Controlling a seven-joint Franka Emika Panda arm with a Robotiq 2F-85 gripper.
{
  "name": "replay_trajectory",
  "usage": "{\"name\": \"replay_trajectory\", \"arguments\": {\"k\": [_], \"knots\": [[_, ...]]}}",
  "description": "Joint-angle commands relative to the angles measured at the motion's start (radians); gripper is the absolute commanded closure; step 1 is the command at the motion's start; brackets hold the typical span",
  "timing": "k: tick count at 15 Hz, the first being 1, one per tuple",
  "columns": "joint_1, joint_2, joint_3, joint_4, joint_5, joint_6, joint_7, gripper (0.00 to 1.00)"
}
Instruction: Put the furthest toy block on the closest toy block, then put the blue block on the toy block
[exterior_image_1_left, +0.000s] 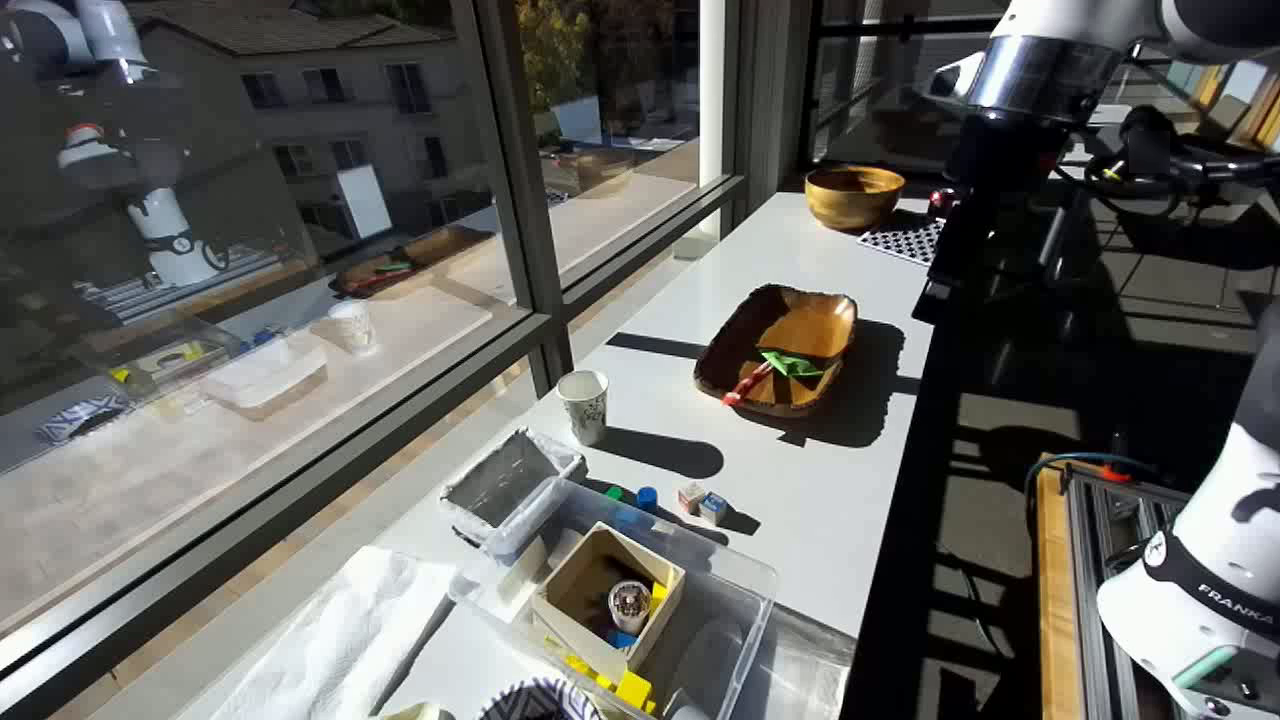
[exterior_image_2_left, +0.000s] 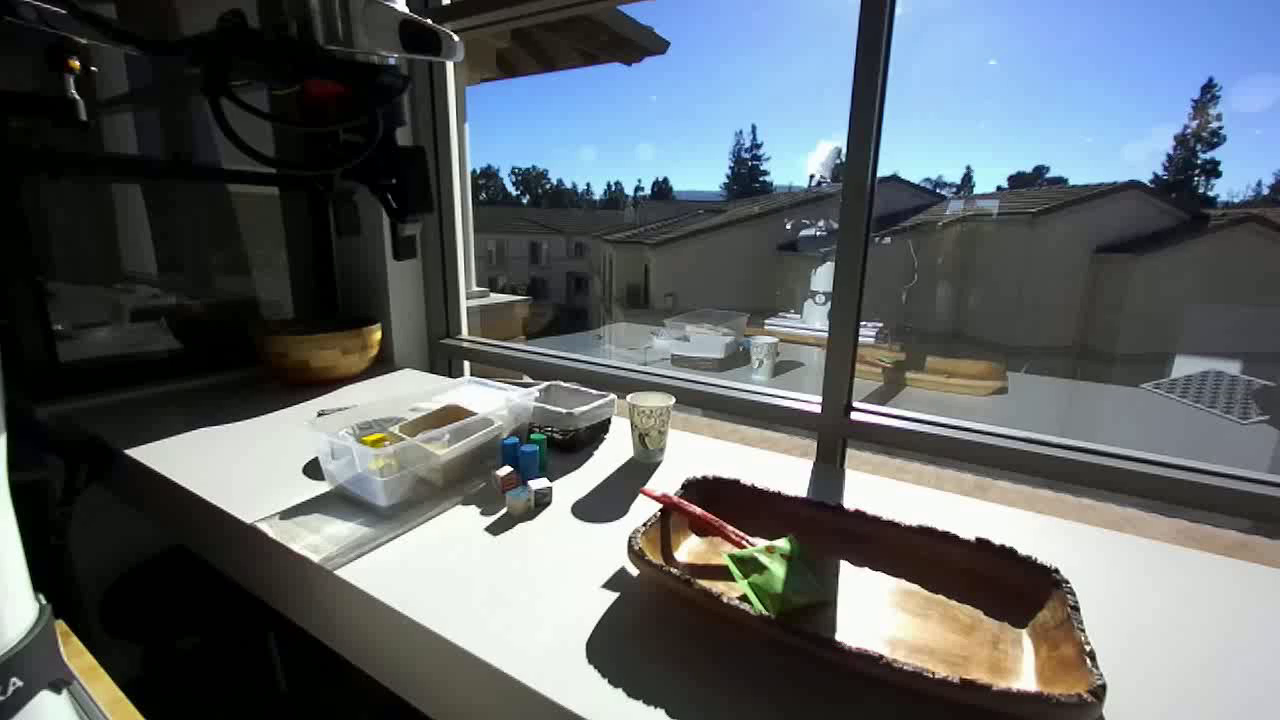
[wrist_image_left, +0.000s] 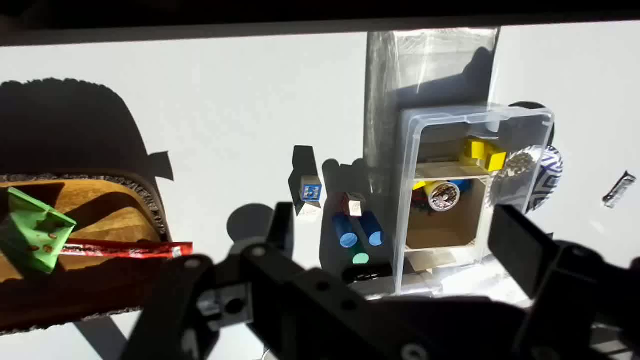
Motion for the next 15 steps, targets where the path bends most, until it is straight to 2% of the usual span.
{"name": "replay_trajectory", "arguments": {"k": [1,9,11,15], "knots": [[-0.008,0.001,0.006,0.003,0.006,-0.004,-0.006,0.00],[-0.008,0.001,0.006,0.003,0.006,-0.004,-0.006,0.00],[-0.058,0.019,-0.006,0.007,0.042,0.050,0.088,0.00],[-0.115,0.146,-0.036,0.063,0.077,0.201,0.168,0.00]]}}
